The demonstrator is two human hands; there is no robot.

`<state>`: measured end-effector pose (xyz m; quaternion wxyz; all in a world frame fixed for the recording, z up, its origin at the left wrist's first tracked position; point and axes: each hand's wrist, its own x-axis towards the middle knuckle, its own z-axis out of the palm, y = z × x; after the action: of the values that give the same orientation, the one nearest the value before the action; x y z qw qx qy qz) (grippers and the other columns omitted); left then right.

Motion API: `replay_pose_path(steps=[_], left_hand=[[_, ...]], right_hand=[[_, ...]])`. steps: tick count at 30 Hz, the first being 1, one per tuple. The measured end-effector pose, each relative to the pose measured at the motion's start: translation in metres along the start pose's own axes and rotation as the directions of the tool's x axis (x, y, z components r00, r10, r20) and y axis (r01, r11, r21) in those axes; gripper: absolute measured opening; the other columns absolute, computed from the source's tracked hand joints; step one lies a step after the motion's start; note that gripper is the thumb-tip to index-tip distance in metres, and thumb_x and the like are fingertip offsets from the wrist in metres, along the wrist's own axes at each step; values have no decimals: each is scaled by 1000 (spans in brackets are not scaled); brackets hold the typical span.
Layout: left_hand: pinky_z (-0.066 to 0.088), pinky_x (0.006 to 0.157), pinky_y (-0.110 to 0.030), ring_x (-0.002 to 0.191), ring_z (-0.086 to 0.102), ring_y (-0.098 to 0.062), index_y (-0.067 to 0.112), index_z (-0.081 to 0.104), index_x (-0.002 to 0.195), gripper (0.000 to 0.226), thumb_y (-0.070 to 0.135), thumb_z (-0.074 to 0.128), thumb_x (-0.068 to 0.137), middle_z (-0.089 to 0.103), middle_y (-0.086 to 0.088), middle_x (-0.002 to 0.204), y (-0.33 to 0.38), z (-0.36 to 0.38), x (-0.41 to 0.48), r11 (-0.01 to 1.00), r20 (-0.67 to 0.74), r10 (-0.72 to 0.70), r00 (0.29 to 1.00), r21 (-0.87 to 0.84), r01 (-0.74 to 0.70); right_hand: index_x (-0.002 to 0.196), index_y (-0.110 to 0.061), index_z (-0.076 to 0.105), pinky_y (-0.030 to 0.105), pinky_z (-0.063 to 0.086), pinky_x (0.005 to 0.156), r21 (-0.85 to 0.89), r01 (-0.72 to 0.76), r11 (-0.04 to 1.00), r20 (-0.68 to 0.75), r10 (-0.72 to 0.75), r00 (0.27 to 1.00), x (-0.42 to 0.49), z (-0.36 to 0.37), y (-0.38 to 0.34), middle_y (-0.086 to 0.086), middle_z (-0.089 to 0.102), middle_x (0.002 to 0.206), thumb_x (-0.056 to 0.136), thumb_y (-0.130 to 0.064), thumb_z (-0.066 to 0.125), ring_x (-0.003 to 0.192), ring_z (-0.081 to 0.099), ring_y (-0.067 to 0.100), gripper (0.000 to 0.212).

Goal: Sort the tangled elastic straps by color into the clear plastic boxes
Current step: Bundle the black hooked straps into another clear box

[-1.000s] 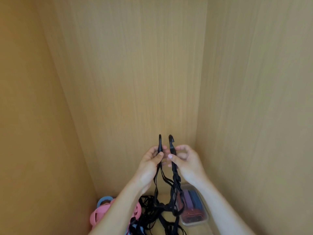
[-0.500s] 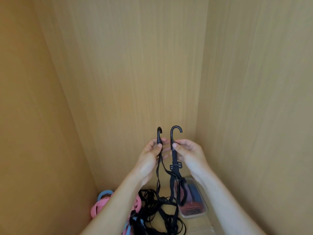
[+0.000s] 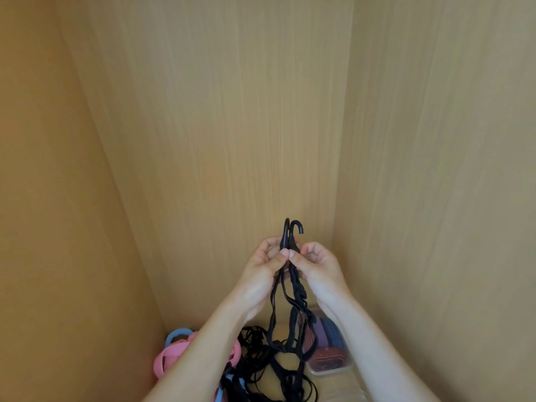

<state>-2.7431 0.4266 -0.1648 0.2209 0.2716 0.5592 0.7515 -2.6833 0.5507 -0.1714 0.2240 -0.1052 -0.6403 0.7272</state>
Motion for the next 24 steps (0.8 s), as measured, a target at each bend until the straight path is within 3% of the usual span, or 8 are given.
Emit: replay_pose_path(steps=[6,9,12,15,18,21,24], left_hand=[[48,102,-47,116,66,-22,14,54,130,39,21,64,93,70,-3,128,2,-3,-4,999,5,-11,1000,35,11],[46,107,-45,119,65,-20,14,56,131,45,20,69,88,71,-2,127,0,-4,-5,999,-8,-5,1000,38,5],[48,105,-36,120,66,-19,10,60,133,50,10,72,85,71,-6,125,-2,-6,-5,999,-23,-23,999,-31,22],[52,97,-30,117,67,-23,7,67,126,39,0,69,88,72,-11,122,-6,-8,-4,996,-64,-37,997,-85,32],[55,91,-30,111,69,-26,5,71,119,31,0,69,88,73,-14,117,-9,-6,-3,985,-156,-55,986,-169,28],[54,96,-38,108,69,-26,4,67,120,28,2,67,92,73,-14,116,-12,-2,-2,974,-251,-85,964,-225,28],[59,81,-36,101,73,-21,11,58,120,20,9,60,100,72,-12,113,-15,4,-3,988,-321,-91,943,-145,46]], right_hand=[[84,-9,61,21,47,76,-111,-2,994,31,6,1000,-5,-2,3,-4,67,82,93,-33,71,73,61,0,27],[88,-6,65,22,47,79,-164,20,986,20,-17,1000,-7,-5,2,-3,68,84,91,-37,72,80,61,5,32],[86,-17,69,22,43,81,-273,62,960,26,-57,998,-9,-9,0,-4,69,95,92,-38,70,90,62,6,22],[88,-28,69,12,34,87,-397,134,908,35,-131,991,-13,-7,1,-8,55,113,99,-30,61,108,52,-2,14],[97,-37,63,17,34,100,-462,181,868,97,-153,983,-20,-2,6,-18,45,121,99,-17,60,121,41,-10,21],[117,-44,47,24,39,105,-425,154,892,152,-97,984,-30,5,19,-23,42,129,93,-19,66,122,43,-14,40],[127,-44,32,14,51,86,-359,66,931,159,-8,987,-37,14,28,-22,53,126,93,-30,68,110,58,-11,51]])
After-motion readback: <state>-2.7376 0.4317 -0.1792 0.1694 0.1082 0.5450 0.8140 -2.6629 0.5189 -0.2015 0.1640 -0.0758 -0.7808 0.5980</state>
